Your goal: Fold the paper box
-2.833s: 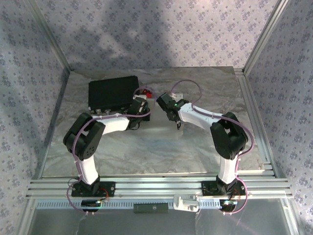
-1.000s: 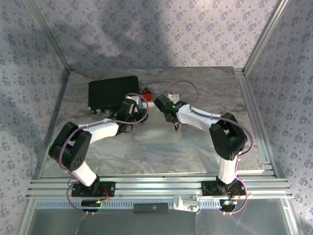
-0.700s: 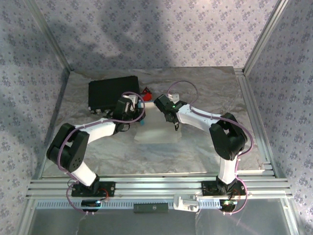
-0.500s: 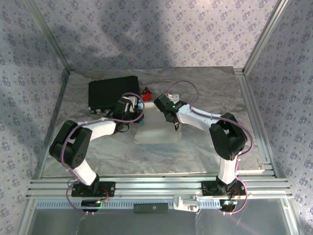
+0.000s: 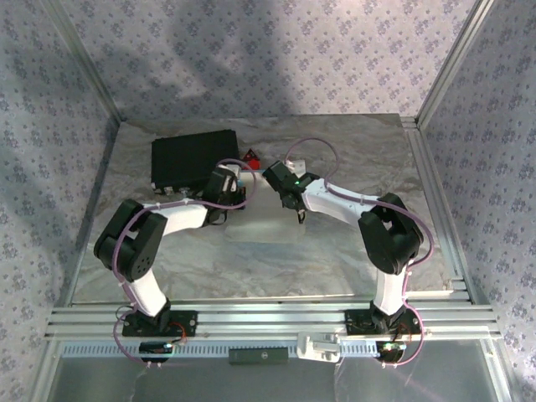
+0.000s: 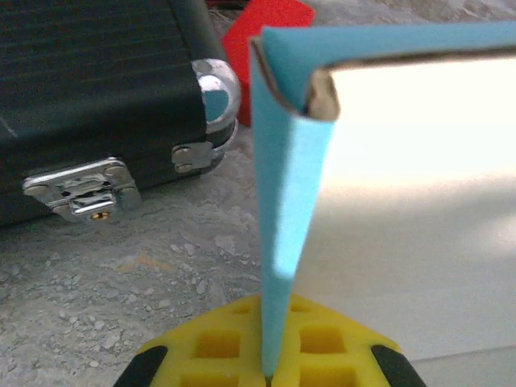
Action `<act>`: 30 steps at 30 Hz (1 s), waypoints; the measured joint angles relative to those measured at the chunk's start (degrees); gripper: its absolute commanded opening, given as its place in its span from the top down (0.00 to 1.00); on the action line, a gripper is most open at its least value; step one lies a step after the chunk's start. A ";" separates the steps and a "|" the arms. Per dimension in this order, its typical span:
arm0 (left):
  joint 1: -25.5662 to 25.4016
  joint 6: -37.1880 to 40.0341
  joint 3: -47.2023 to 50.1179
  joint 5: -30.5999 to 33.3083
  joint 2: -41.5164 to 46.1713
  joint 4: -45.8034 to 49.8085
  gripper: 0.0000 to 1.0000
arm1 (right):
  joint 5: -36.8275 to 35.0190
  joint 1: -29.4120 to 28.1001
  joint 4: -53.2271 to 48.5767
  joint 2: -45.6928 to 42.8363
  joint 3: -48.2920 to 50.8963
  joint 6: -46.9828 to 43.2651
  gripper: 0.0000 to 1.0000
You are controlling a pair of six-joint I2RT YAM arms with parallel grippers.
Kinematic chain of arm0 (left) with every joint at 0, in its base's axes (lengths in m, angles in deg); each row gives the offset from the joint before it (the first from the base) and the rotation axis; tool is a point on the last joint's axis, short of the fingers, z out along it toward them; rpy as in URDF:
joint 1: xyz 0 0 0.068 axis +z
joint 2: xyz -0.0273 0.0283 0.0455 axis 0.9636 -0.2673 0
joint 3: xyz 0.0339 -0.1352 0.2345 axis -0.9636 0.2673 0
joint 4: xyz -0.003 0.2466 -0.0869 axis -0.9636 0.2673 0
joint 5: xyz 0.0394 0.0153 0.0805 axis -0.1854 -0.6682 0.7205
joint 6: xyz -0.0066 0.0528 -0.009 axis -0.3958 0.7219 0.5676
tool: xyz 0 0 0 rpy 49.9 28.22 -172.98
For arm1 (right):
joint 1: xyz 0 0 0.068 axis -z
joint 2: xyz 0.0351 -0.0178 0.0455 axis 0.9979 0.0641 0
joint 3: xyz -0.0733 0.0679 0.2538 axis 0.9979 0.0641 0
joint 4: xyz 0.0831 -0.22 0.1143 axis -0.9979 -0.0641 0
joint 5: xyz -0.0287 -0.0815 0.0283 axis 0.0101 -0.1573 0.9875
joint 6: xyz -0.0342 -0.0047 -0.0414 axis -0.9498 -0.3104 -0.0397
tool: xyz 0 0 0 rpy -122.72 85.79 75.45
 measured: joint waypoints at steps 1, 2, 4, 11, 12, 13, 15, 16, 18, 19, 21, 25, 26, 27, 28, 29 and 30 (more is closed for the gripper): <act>-0.68 -0.24 -0.28 1.79 -0.15 0.35 1.00 | 0.02 0.00 0.00 0.00 0.00 0.02 1.00; -1.53 -0.92 -0.79 4.04 -0.37 1.03 1.00 | 0.00 0.00 0.00 0.00 0.00 0.07 1.00; -3.06 -2.64 -1.79 8.22 -0.96 2.38 1.00 | -0.02 -0.02 -0.13 0.02 -0.02 0.48 1.00; -7.26 -10.93 -5.73 19.85 -3.41 7.80 1.00 | 0.04 0.02 -0.26 0.28 -0.11 2.08 1.00; -7.43 -11.74 -5.81 20.41 -3.52 8.00 1.00 | 0.04 0.02 -0.26 0.28 -0.11 2.19 1.00; -7.56 -12.26 -5.88 20.74 -3.52 8.17 1.00 | 0.04 0.02 -0.22 0.28 -0.11 2.23 1.00; -7.61 -12.68 -6.14 20.70 -3.52 8.72 0.93 | 0.04 0.02 -0.20 0.28 -0.11 2.23 1.00; -7.58 -12.68 -6.25 20.65 -3.52 8.94 0.80 | 0.07 0.02 -0.20 0.28 -0.11 2.23 1.00; -7.58 -12.76 -6.43 20.74 -3.45 10.12 0.61 | 0.15 0.04 -0.59 0.28 -0.11 2.25 1.00; -7.58 -12.90 -6.43 20.81 -3.34 11.06 0.56 | 0.17 0.09 -0.96 0.28 -0.11 2.23 1.00; -7.61 -12.98 -6.40 21.05 -1.95 13.49 0.30 | 0.20 0.17 -1.36 0.28 -0.09 2.38 1.00; -8.81 -15.17 -5.44 21.86 5.86 18.73 0.28 | 0.20 0.15 -1.68 0.28 0.02 2.40 1.00; -9.57 -16.33 -5.33 22.62 8.72 20.11 0.29 | 0.20 0.15 -1.73 0.28 0.02 2.43 1.00; -10.47 -17.75 -5.33 23.34 11.61 21.62 0.30 | 0.20 0.15 -1.77 0.28 0.00 2.47 1.00; -11.32 -19.17 -5.33 24.35 14.08 22.95 0.33 | 0.20 0.15 -1.79 0.28 0.02 2.60 1.00; -12.28 -21.09 -5.33 25.75 16.90 24.94 0.36 | 0.20 0.15 -1.79 0.28 0.02 2.67 1.00; -13.51 -23.32 -5.33 27.54 19.69 27.39 0.39 | 0.20 0.15 -1.81 0.28 0.02 2.73 1.00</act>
